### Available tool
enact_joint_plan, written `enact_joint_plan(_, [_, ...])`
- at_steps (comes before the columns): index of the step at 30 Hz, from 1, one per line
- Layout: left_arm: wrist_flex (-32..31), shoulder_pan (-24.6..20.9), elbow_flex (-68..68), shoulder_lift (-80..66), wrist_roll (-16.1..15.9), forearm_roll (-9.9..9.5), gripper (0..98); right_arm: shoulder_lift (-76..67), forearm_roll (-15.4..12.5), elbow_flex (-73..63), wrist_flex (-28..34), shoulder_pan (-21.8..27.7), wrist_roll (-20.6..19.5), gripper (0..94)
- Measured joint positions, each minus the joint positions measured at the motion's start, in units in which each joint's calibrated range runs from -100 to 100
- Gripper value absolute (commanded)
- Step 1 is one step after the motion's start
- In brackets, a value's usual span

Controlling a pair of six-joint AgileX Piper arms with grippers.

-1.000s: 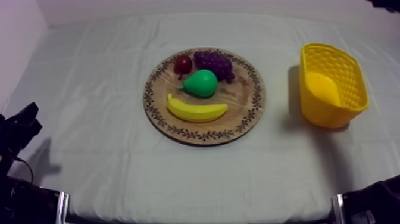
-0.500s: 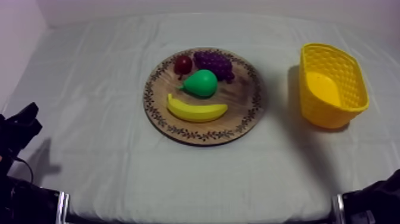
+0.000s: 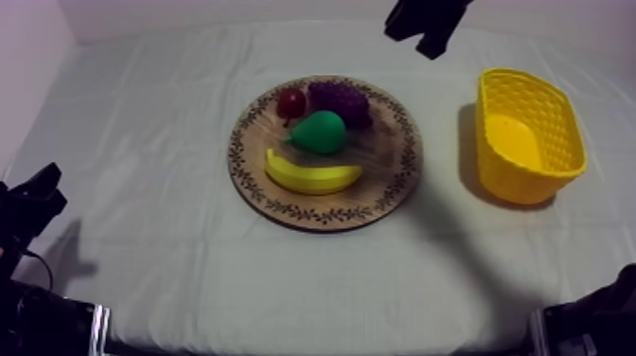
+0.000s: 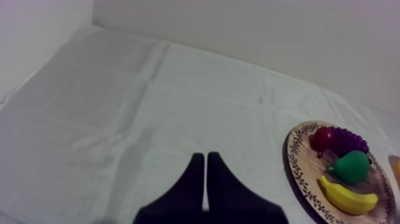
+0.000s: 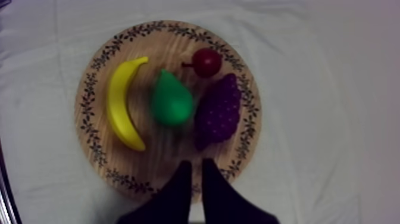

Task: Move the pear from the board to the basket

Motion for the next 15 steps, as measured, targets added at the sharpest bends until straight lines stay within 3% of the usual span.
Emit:
enact_joint_plan(4, [0.0, 0.0, 0.0, 0.0, 0.0, 0.0, 0.1, 1.7, 0.64, -0.15, 0.0, -1.02, -0.94, 58.2])
enact_joint_plan(7, [0.0, 0.0, 0.0, 0.0, 0.0, 0.0, 0.1, 3.18, 1.77, -0.82, -0.01, -1.84, -1.49, 75.1])
enact_joint_plan(10, [0.0, 0.0, 0.0, 0.0, 0.0, 0.0, 0.1, 4.78, 2.84, -1.65, -0.18, -2.54, -2.04, 82.3])
enact_joint_plan(15, [0.0, 0.0, 0.0, 0.0, 0.0, 0.0, 0.1, 8.57, 3.1, -4.36, -0.87, -2.94, -2.0, 85.4])
